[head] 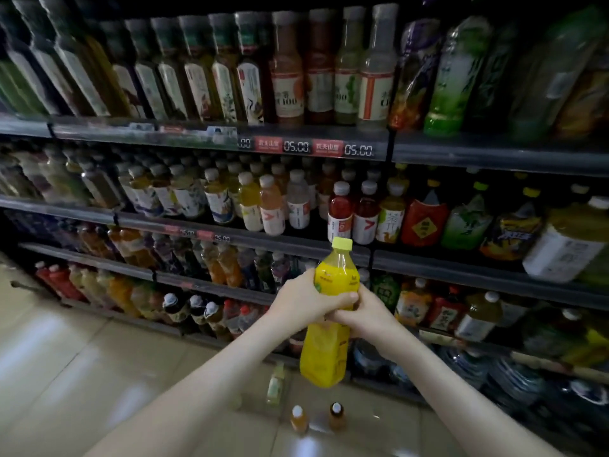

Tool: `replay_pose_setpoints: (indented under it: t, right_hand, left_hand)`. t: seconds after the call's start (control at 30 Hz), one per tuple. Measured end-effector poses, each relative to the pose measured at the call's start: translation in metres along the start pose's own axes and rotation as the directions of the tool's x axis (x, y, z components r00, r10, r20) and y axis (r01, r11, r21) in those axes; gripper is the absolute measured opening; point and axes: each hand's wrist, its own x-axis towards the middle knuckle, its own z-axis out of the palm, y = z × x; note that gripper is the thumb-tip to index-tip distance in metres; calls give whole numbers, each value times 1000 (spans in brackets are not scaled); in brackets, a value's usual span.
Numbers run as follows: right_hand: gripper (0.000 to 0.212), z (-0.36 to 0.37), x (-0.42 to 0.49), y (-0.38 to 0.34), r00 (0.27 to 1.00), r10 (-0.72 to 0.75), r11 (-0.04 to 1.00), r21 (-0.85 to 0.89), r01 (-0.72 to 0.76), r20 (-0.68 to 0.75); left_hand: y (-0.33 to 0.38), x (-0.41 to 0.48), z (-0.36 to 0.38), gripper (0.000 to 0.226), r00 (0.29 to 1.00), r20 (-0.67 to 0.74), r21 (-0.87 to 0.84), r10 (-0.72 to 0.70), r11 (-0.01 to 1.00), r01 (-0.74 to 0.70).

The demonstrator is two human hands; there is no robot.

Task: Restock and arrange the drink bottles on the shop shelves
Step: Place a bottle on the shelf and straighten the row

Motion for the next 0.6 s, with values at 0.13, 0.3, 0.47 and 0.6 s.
replay_pose_setpoints:
  t: [0.13,0.3,0.47,0.6]
  right_hand:
    - [46,-31,8,8,980,-8,1000,-32,2,-199]
    - [50,-87,22,15,886,-7,1000,15,16,-463]
    - [65,-139,43,31,815,14,999,32,6,-579]
    - [65,-171,60,38,778,-11,1000,14,25,-628]
  left_hand:
    - [13,25,16,43,988,107,-214,111,973,-87]
    - [31,83,43,32,946,-1,-37,325,945,-325]
    - [46,156,69,46,820,-87,412,566,770,-487]
    - [70,214,81,60,795,-86,516,600,710,-480]
